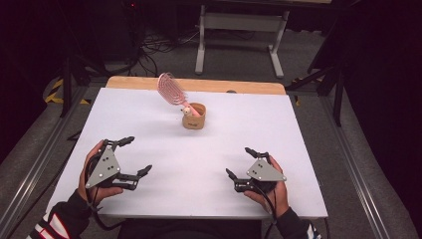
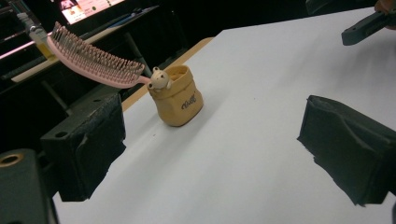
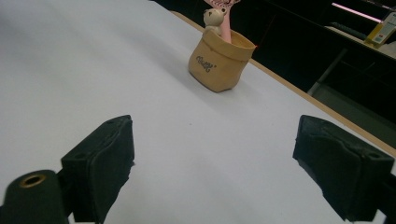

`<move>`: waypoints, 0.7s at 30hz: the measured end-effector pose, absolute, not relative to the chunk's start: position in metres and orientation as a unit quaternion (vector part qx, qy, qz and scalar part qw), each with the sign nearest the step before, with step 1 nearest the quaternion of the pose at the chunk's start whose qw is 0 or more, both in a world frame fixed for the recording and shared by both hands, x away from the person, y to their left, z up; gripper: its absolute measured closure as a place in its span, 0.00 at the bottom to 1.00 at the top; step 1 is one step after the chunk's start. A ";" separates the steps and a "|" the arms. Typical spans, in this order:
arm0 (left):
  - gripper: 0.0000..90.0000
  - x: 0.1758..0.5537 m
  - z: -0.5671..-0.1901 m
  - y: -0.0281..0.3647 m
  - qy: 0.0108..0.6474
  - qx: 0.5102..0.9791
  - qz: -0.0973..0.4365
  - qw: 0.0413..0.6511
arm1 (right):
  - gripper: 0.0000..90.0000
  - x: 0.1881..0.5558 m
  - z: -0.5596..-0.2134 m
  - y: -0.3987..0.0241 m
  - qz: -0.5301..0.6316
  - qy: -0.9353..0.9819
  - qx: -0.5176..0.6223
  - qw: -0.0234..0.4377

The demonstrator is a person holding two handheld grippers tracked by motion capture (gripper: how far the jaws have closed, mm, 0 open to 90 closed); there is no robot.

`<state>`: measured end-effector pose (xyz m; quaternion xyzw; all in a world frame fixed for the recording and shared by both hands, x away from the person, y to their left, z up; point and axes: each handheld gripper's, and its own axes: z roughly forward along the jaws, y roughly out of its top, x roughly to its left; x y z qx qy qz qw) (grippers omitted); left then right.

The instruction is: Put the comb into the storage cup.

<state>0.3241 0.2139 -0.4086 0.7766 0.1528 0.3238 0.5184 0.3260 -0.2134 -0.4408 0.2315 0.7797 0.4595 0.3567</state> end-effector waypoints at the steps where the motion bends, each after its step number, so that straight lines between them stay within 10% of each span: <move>1: 0.09 0.323 -0.410 0.215 0.154 0.775 0.323 0.520 | 0.14 0.326 -0.441 -0.213 0.459 0.780 0.231 0.356; 21: 0.08 0.315 -0.438 0.240 0.179 0.783 0.335 0.493 | 0.14 0.323 -0.441 -0.211 0.458 0.781 0.228 0.358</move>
